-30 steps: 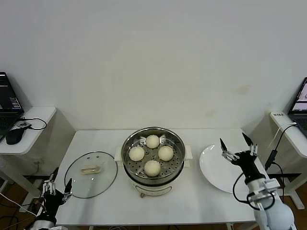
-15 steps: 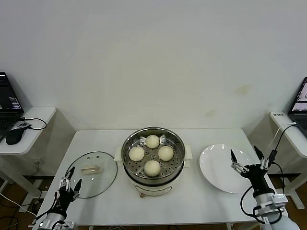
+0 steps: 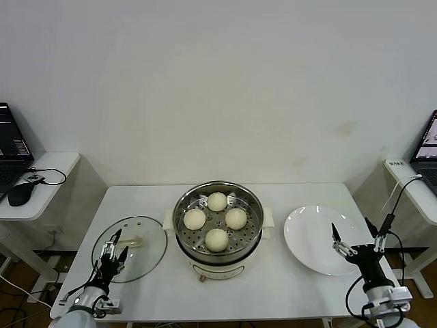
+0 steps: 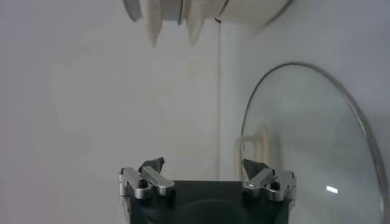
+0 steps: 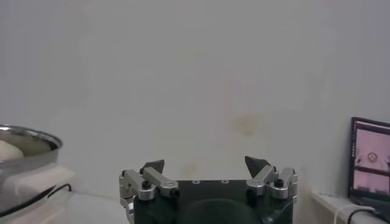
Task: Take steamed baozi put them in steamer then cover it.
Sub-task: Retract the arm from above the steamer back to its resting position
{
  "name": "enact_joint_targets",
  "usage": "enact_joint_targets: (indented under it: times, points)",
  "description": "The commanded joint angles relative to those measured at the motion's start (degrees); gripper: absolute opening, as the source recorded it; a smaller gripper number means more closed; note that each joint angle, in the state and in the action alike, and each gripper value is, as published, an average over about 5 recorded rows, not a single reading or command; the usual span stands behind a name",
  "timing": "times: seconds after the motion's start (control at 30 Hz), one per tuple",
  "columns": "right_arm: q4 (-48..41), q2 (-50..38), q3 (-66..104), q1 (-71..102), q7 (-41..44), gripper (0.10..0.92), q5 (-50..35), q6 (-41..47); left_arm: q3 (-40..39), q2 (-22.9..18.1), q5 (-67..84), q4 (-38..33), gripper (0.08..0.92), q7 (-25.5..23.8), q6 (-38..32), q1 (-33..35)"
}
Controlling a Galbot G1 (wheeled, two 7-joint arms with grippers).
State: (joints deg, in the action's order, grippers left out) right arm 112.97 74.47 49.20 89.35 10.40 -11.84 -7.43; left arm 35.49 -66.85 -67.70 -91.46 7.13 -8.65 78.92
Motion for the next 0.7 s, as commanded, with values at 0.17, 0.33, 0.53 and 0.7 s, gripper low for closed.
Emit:
enact_joint_targets:
  times: [0.17,0.33,0.53,0.7]
  points:
    - [0.20,0.82,0.30,1.22,0.41,0.823,1.12,-0.10,-2.39,0.73,-0.99,9.21,0.823,-0.26,0.09,-8.85]
    - [0.23,1.15,0.21,1.37,0.54,0.823,1.43,-0.09,-2.89,0.64,-0.98,11.49,0.823,-0.11,0.11,-10.47]
    - [0.03,1.29,0.10,1.52,0.70,0.823,1.66,-0.10,-3.21,0.61,-0.91,12.24,0.823,-0.17,0.23,-11.65]
    - [-0.35,1.45,-0.33,1.41,0.82,0.823,1.91,-0.14,-3.61,0.44,-1.01,13.33,0.822,-0.55,0.57,-12.56]
